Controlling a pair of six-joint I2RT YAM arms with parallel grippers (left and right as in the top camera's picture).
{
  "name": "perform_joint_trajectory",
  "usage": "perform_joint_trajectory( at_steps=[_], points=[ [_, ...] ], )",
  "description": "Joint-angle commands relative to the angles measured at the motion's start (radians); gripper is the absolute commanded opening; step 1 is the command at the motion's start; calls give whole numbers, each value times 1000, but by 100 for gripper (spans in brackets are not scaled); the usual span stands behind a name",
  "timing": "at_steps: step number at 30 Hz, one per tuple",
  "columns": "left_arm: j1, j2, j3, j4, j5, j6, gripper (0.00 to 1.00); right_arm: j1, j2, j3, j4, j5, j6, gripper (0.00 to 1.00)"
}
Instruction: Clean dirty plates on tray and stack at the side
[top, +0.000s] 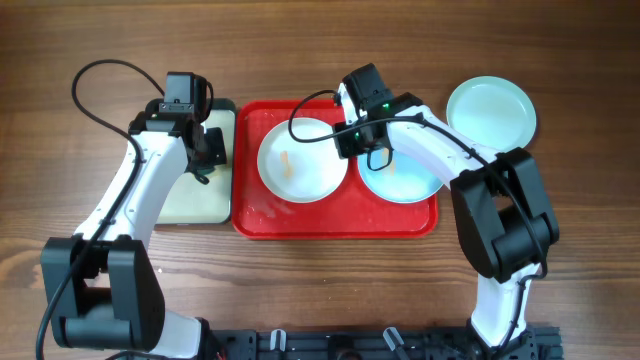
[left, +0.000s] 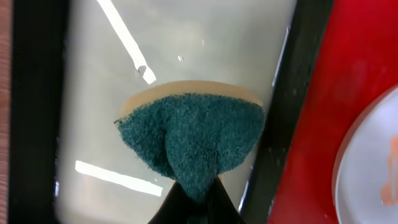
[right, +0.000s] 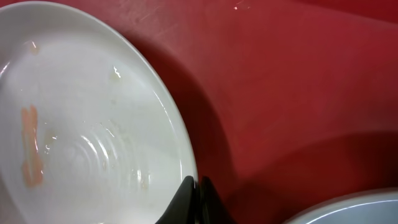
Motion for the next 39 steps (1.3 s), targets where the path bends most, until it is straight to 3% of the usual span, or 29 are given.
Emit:
perform_joint_trajectory(
  at_steps=[1,4,7,21,24,26,30,39],
  points=[
    [-6,11,12,10,-43,57,4,6,22,-3,0,-45,34,4],
    [-6,11,12,5,-43,66,4,6,22,-3,1,-44,30,13],
    [-6,11,12,1,-44,95,4,6,22,-3,0,-44,32,4],
    [-65,11,-29,-1,-26,121,4,6,22,-3,23,-36,143,4],
    [-69,11,-37,-1,-80,110,4,6,22,-3,11,-46,194,4],
    [-69,11,-37,0,-80,106,4,6,22,-3,14,-44,178,7],
    [-69,11,-37,3,-73,88,4,4,22,-3,70,-35,58,24],
    [-69,11,-37,3,-73,87,4,6,24,-3,51,-18,23,18]
  ],
)
